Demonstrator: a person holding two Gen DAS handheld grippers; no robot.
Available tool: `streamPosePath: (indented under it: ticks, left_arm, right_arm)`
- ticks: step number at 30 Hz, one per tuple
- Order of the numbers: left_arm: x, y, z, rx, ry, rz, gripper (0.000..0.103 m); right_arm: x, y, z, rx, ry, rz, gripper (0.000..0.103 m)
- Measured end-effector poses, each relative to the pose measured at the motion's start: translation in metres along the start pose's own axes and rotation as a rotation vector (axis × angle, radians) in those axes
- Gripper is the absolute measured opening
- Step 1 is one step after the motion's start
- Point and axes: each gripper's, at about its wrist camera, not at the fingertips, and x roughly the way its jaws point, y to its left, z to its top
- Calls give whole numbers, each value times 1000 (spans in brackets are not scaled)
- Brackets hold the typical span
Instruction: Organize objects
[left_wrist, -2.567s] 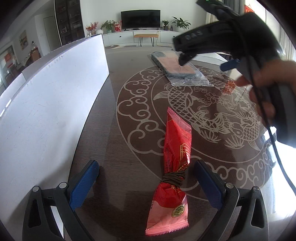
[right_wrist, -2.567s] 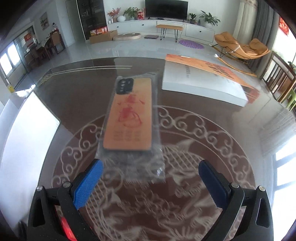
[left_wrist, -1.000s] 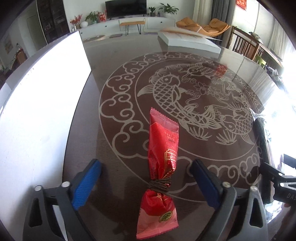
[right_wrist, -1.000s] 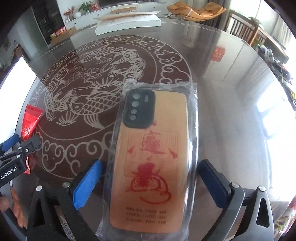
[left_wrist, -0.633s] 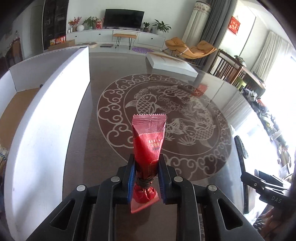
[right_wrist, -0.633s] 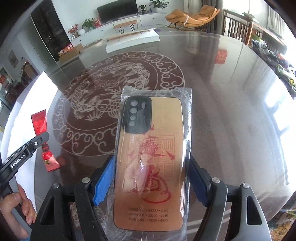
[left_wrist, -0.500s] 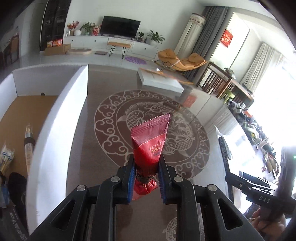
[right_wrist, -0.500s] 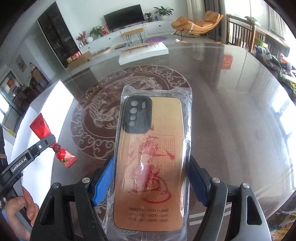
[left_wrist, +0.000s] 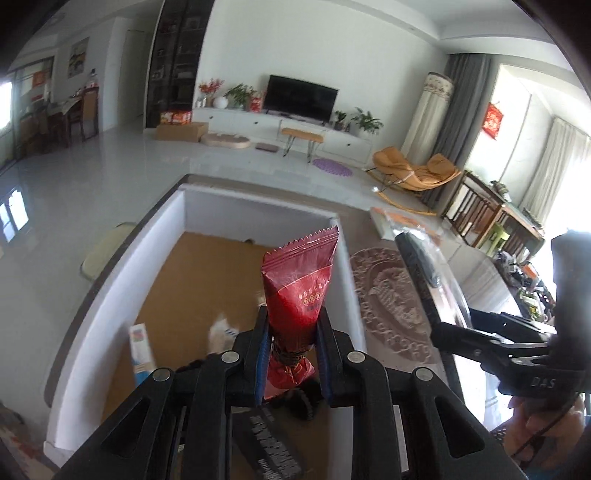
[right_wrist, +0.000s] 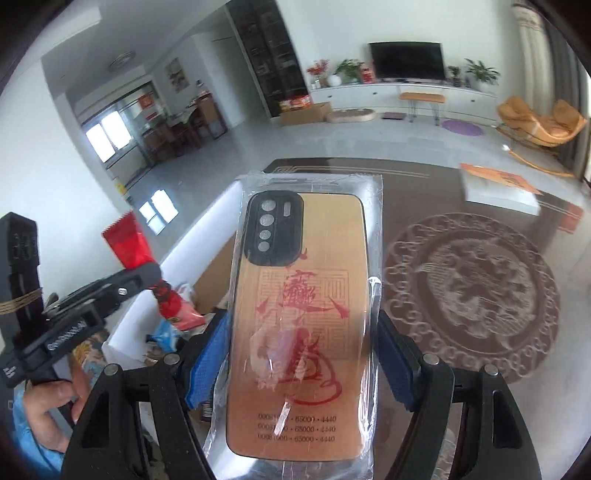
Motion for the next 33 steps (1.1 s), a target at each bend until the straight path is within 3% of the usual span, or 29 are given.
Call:
streamPosePath:
  ticks: [4,6,8,11,14,17,22,26,30,33]
  left_arm:
    - [34,55,-16,-80,108,133,24]
    - [48,69,-25,-92,145,178,35]
    - [53,74,-34,-96,154,205,63]
    - [51,67,-40,-65,116,226,90]
    - [47,54,-38,-14,70,271,92]
    - [38,43,-29,-23,43,321,95]
    - [23,36,-20,-107,76,297,96]
    - [21,38,-24,-186,113,336,96]
    - [25,38,-29,-156,174,413,96]
    - [21,39,-31,-142,155,445,96]
  right_arm:
    - [60,56,4,-85,71,35,76]
    - [99,68,1,-95,150,74,77]
    - [129,70,-6,-82,229,78,77]
    - [137,64,-14,-49,244,104,77]
    - [124,54,-10,-57,210,83,77]
    - [104,45,-1,-59,166,39,88]
    - [84,40,4,-88,169,-53,92]
    - [74,41,-4,-127,196,-98,95]
    - [74,51,-11,-168,220,-118,95]
    - [78,58,-13,-194,222,-127,95]
